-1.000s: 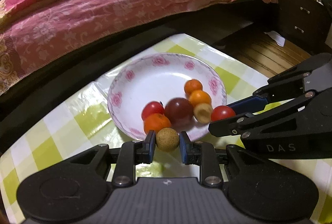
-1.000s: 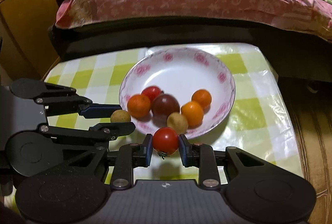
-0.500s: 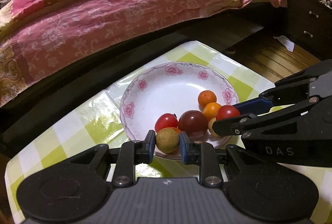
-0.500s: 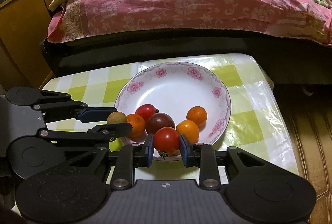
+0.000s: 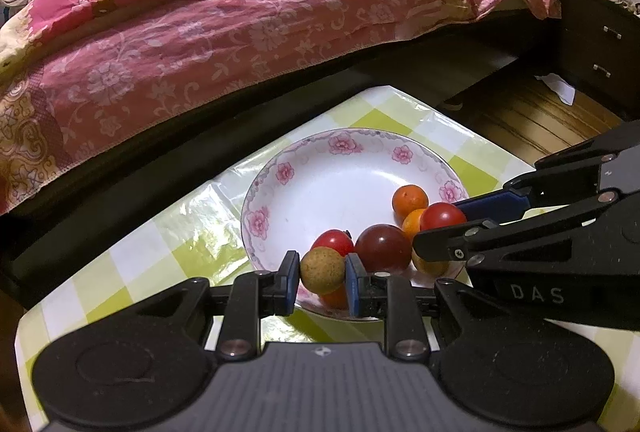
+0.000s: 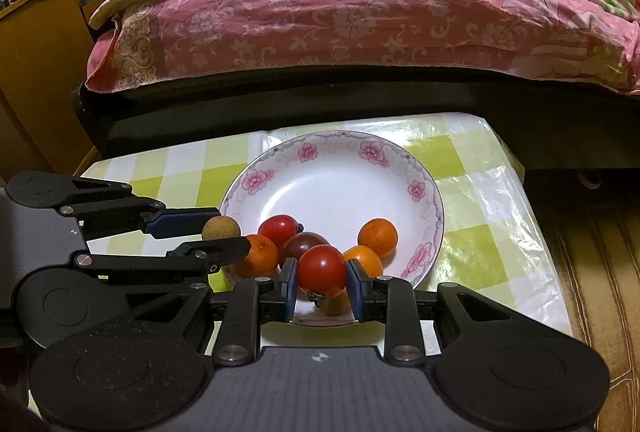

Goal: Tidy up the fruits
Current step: 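Carry the longan and tomato over the plate, lowering both tools toward it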

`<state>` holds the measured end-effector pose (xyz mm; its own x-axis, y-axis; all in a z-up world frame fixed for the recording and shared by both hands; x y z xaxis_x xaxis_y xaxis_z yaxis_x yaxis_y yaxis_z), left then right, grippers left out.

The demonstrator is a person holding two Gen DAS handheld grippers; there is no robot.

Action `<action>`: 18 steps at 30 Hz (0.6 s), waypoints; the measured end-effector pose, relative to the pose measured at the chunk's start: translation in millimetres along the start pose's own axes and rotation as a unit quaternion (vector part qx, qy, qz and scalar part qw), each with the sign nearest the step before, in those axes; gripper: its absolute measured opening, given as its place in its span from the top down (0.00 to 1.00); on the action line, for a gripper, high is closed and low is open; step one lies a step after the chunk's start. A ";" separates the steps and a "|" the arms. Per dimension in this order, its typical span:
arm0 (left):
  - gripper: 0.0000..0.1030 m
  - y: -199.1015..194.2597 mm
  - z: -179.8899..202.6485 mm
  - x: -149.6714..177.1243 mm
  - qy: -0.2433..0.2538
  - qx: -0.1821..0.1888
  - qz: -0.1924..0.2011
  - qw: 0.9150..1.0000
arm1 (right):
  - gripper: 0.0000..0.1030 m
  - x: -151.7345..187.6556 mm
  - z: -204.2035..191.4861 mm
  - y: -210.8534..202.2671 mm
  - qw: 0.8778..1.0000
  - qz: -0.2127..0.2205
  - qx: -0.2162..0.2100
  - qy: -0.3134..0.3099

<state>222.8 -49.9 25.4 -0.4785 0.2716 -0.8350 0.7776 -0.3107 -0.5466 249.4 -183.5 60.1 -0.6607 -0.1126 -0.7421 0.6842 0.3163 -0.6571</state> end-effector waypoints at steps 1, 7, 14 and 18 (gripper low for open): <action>0.69 0.3 -0.4 -0.4 -0.001 -0.001 0.001 1.000 | 0.77 -0.5 0.1 0.3 1.000 0.001 0.000 0.000; 0.69 2.4 -2.2 -2.8 -0.003 -0.005 0.003 1.000 | 0.77 -2.6 0.3 2.4 1.000 0.005 0.004 0.001; 0.69 11.1 -5.3 -8.3 -0.005 -0.009 0.007 1.000 | 0.76 -8.7 5.0 9.4 1.000 0.011 0.006 0.006; 0.69 19.3 -7.3 -8.0 -0.010 -0.007 0.004 1.000 | 0.76 -9.4 7.8 15.7 1.000 0.010 0.008 0.004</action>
Point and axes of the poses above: each gripper's, at about its wrist camera, not at the fingertips, and y roughly the way its jaws point, z to its right, x to its underside, the point moved 1 cm from there along y, roughly the way its jaws point, and after that the axes turned 14 degrees about z, right-handed, at the moved point
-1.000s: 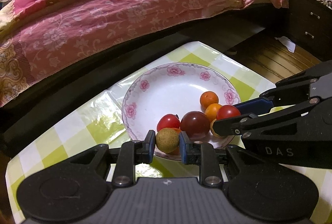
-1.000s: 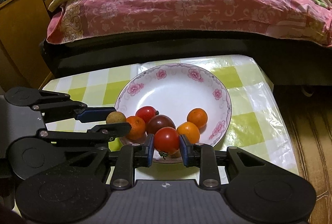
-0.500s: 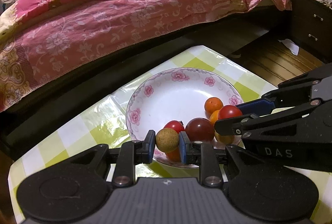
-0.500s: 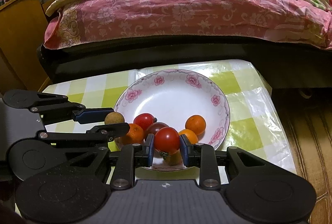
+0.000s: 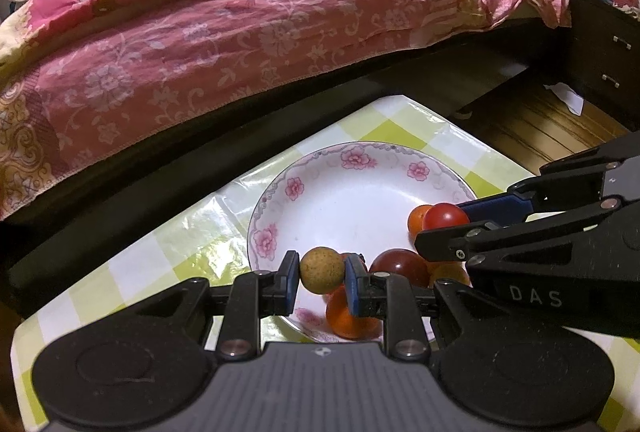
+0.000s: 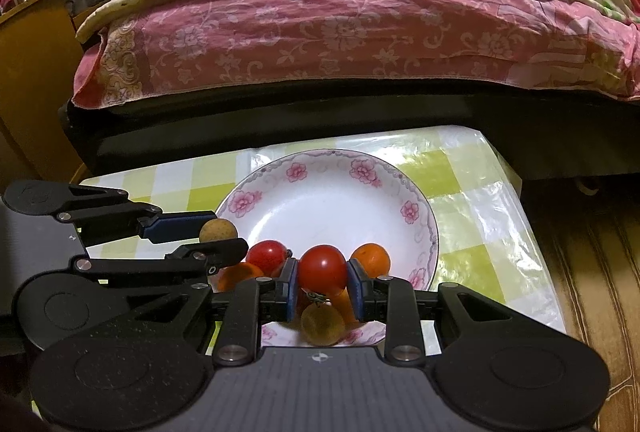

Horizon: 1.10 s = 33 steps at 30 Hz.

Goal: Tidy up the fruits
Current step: 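Carry the longan and tomato over the plate, lowering both tools toward it, then open both tools to release the longan and tomato onto the plate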

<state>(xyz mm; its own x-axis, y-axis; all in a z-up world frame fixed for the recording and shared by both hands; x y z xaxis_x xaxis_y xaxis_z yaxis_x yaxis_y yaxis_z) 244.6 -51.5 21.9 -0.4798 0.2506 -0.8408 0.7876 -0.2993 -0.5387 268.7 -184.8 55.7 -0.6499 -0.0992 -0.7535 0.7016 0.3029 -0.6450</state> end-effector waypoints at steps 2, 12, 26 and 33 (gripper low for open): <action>0.69 4.2 0.0 0.3 0.000 -0.002 -0.002 1.000 | 0.76 0.2 1.0 2.9 1.000 -0.001 0.001 -0.003; 0.69 21.6 -0.7 3.3 -0.008 -0.006 -0.008 1.000 | 0.75 1.9 9.1 22.3 1.000 -0.007 0.008 -0.010; 0.65 28.0 -4.9 0.4 -0.023 -0.010 -0.005 1.000 | 0.73 -0.6 17.2 29.0 1.000 -0.003 0.017 0.003; 0.64 28.9 -7.9 -0.9 -0.026 -0.013 -0.006 1.000 | 0.65 -3.0 18.4 31.4 1.000 -0.002 0.018 0.004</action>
Point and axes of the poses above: each gripper's, at about its wrist camera, not at the fingertips, and y roughly the way its jaws point, z to its right, x to its underside, the point moved 1 cm from there along y, roughly the way its jaws point, and after that the axes turned 14 degrees about z, right-handed, at the moved point
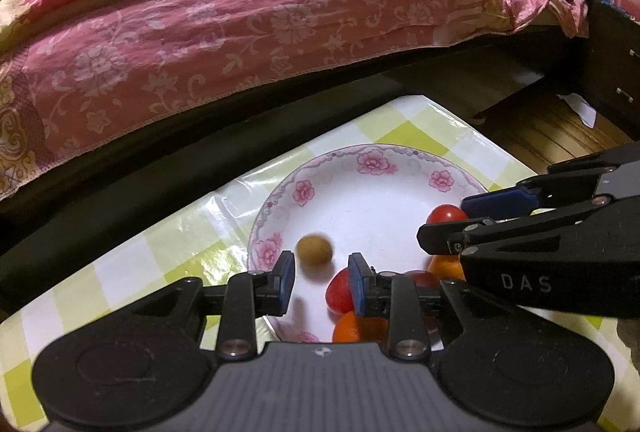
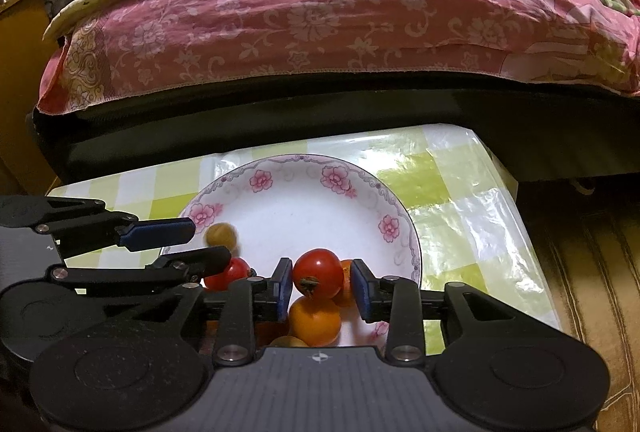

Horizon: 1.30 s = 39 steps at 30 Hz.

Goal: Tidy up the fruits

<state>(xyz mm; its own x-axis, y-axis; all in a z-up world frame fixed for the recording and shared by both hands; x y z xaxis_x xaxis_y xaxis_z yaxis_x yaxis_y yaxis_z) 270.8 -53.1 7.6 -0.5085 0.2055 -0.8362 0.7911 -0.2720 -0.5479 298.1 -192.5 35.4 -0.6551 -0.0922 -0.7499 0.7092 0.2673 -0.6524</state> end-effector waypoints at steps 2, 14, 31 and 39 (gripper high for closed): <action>0.60 -2.1 -1.2 0.5 0.000 -0.003 0.002 1.000 | 0.61 0.1 2.7 0.1 1.000 0.000 0.000 0.008; 0.58 -23.0 -4.6 6.4 -0.012 -0.018 0.006 1.000 | 0.60 -0.5 -2.9 -5.0 1.000 0.012 0.000 0.004; 0.52 -39.1 2.4 11.1 -0.031 -0.033 0.009 0.999 | 0.59 6.8 5.5 -39.8 0.999 0.023 0.019 0.012; 0.48 -53.9 7.7 12.1 -0.034 -0.041 0.019 0.998 | 0.55 15.2 -3.7 -56.7 0.999 0.021 0.024 0.011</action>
Point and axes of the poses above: each gripper's, at about its wrist camera, not at the fingertips, and y roughly the way its jaws point, z to its right, x to its underside, the point moved 1 cm from there along y, roughly the way its jaws point, and after that the axes turned 14 degrees about z, right-handed, at the moved point
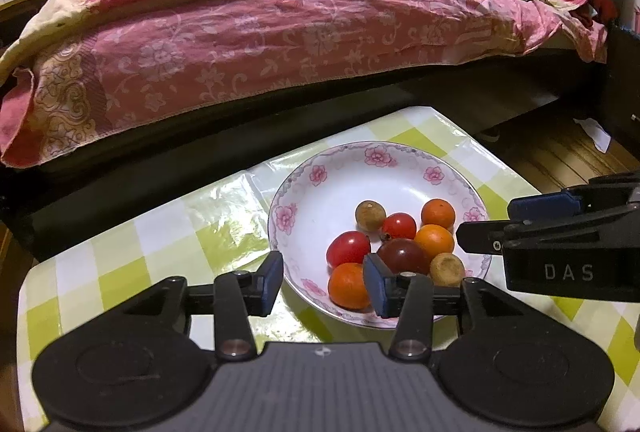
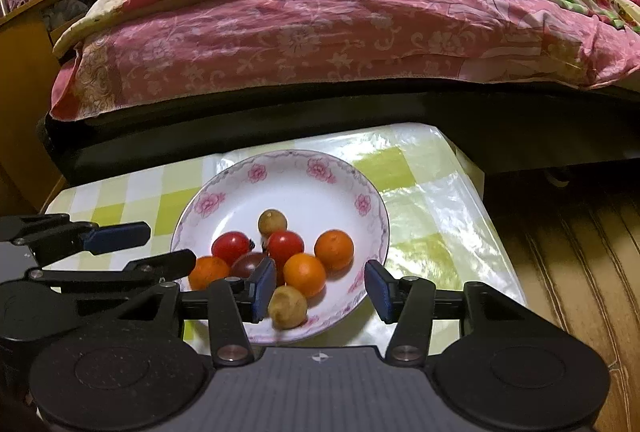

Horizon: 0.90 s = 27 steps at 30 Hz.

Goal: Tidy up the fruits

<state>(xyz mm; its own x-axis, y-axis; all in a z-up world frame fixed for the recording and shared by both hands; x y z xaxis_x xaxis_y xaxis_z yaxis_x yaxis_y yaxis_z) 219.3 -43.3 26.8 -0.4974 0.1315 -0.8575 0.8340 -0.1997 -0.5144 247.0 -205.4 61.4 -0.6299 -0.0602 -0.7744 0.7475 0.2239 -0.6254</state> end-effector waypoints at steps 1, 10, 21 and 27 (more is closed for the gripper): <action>0.47 -1.3 0.1 0.2 -0.001 -0.001 0.000 1.000 | 0.55 0.1 -0.7 -1.6 1.000 0.001 0.001 0.001; 0.32 -21.1 1.2 1.7 -0.007 -0.024 0.018 1.000 | 0.53 3.6 -10.5 -22.5 1.000 0.015 0.014 -0.004; 0.11 -49.8 10.1 5.8 0.027 -0.074 0.049 0.996 | 0.52 12.2 -18.8 -51.5 0.999 0.029 0.020 -0.002; 0.08 -61.8 11.9 8.8 0.028 -0.076 0.056 0.995 | 0.52 17.7 -21.0 -64.5 0.999 0.033 0.025 0.006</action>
<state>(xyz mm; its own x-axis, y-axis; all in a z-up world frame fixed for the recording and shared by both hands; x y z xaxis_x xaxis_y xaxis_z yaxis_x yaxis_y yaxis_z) 160.6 -41.3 50.9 -0.3880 0.1708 -0.9057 0.9124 -0.0679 -0.4037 183.2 -200.5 90.0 -0.5806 -0.0356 -0.8134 0.7971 0.1789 -0.5768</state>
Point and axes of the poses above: each gripper's, at about its wrist camera, not at the fingertips, and y roughly the way its jaws point, z to its right, x to its underside, the point moved 1 cm from there along y, roughly the way its jaws point, and after that the axes turned 14 degrees about z, right-handed, at the moved point
